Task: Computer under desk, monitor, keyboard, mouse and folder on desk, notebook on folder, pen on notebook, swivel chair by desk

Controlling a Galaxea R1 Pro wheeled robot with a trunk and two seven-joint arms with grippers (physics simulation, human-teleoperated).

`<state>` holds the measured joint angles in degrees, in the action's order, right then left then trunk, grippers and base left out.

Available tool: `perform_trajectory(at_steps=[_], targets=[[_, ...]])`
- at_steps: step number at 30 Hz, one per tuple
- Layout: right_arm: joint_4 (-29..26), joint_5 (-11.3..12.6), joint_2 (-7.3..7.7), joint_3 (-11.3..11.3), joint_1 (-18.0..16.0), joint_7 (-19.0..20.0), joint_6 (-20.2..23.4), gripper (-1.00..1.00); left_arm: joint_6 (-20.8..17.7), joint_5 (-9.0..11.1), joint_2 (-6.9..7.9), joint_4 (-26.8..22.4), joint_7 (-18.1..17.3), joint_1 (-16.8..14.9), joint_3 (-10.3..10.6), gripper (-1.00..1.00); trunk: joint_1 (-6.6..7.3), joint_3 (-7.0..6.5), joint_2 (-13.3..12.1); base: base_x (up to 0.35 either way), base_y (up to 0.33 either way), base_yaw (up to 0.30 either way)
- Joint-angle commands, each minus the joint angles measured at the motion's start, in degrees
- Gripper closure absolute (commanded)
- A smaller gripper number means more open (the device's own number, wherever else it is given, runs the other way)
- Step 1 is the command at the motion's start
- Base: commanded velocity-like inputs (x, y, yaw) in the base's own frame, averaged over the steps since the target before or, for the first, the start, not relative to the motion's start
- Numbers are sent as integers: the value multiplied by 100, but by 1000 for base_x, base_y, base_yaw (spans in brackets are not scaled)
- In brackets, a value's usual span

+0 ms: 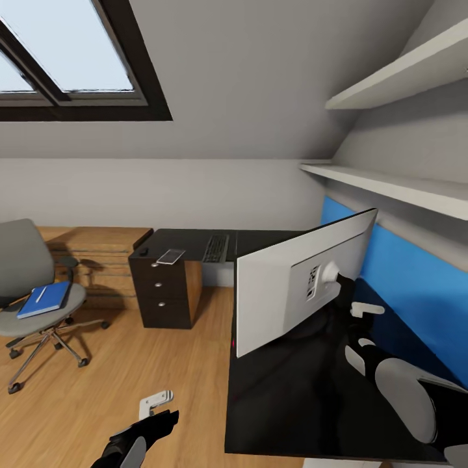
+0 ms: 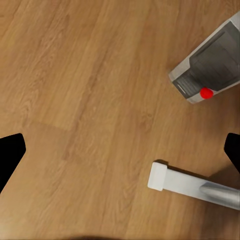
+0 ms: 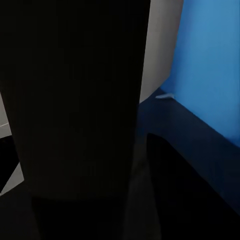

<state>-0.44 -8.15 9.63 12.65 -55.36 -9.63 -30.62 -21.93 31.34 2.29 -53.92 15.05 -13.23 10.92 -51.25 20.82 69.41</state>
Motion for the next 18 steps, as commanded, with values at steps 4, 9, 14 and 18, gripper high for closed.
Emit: perform_trajectory(at_steps=[4, 9, 14, 18], targets=[[18, 165, 4, -281, -1, -57, -40, 100, -13, 60, 8, -14, 63, -4, 24, -100, -1, 9, 3, 136, -162, 0], [18, 165, 4, -281, -1, -57, -40, 100, -13, 65, 8, -14, 60, -5, 17, -100, -1, 9, 3, 42, -44, 0], [18, 165, 4, -281, -1, -57, -41, 100, -13, 56, 8, -14, 64, -5, 23, -100, -1, 9, 3, 130, -56, 0], [18, 165, 4, -281, -1, -57, -40, 100, -13, 64, 8, -14, 60, -5, 24, -100, -1, 9, 3, 28, -13, 0]])
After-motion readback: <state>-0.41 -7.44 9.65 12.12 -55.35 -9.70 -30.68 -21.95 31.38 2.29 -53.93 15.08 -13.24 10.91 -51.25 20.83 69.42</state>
